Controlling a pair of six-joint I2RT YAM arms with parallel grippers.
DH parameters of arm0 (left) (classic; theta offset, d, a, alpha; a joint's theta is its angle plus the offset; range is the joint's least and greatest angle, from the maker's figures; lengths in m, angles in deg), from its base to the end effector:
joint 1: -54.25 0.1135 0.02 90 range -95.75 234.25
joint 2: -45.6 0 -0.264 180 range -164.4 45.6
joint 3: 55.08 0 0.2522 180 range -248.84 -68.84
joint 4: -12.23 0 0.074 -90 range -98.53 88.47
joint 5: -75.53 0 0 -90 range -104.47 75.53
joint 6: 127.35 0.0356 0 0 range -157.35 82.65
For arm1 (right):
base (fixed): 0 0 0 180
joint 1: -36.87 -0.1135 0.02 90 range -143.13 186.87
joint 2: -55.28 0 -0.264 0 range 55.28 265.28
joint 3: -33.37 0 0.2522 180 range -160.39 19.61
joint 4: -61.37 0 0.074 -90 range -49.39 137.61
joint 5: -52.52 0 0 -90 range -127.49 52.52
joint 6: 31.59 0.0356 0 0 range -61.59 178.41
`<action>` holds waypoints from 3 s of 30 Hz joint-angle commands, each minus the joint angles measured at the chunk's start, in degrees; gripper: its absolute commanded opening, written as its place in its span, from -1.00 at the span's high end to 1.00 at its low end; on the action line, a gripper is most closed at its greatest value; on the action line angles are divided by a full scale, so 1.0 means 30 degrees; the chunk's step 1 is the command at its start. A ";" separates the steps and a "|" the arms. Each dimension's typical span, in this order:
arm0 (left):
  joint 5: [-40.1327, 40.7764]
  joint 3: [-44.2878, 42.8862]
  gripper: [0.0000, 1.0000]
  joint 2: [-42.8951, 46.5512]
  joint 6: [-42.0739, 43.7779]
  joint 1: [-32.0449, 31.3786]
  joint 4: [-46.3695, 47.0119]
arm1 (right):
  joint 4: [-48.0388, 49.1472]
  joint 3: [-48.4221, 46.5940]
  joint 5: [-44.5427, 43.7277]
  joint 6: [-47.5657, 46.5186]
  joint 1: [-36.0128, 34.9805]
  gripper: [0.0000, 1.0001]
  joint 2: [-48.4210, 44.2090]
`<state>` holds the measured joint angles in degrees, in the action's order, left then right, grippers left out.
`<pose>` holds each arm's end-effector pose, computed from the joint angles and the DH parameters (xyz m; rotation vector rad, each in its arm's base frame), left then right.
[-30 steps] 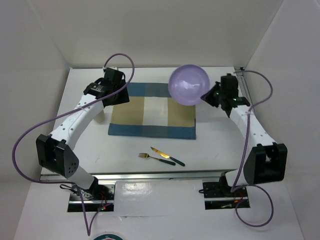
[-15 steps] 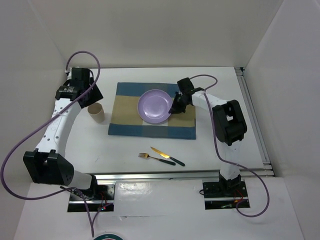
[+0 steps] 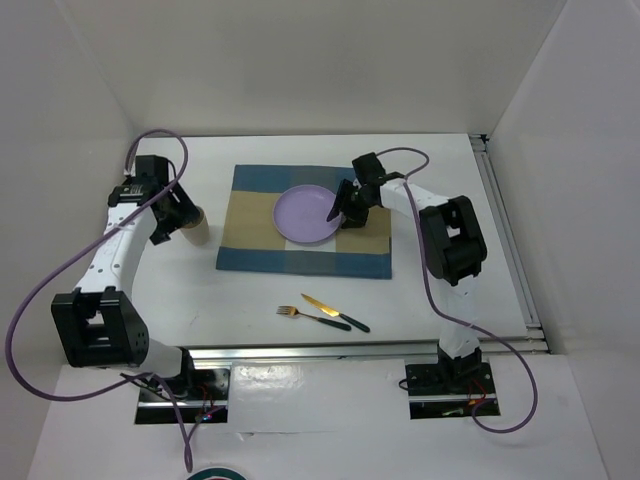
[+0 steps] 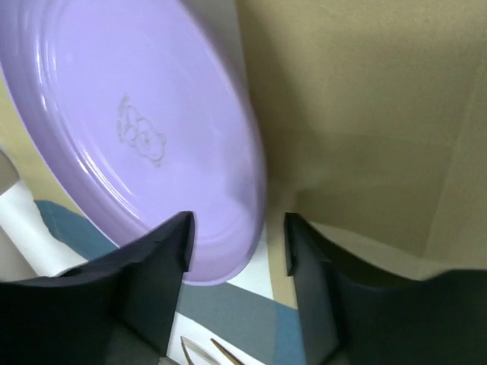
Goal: Set the dinner table for one person
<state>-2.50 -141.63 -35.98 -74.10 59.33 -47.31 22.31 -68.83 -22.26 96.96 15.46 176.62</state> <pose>0.2939 0.0335 0.3078 -0.9676 2.2982 0.0341 0.4180 0.1739 0.1642 0.3014 2.6913 0.6984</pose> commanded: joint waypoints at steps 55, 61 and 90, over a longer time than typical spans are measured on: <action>-0.6567 -0.1510 1.00 -0.1047 0.1080 -0.0222 0.3635 | -0.2698 0.2384 -0.3136 -0.2446 0.0457 -0.44 -0.9626; -0.5194 -0.4442 1.00 -0.2189 0.1121 -0.6521 0.2016 | -0.3579 0.2643 -0.4399 -0.2653 0.1246 -0.48 -1.0882; -0.3344 -0.9810 1.00 -1.0804 0.2671 -1.7690 -0.1381 | -0.5834 0.8974 -0.5192 -0.2477 0.5671 -0.63 -1.9528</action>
<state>-14.74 -171.75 -68.04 -66.02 7.02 -51.96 5.78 -42.28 -36.34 88.58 32.31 119.22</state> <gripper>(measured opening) 0.060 0.808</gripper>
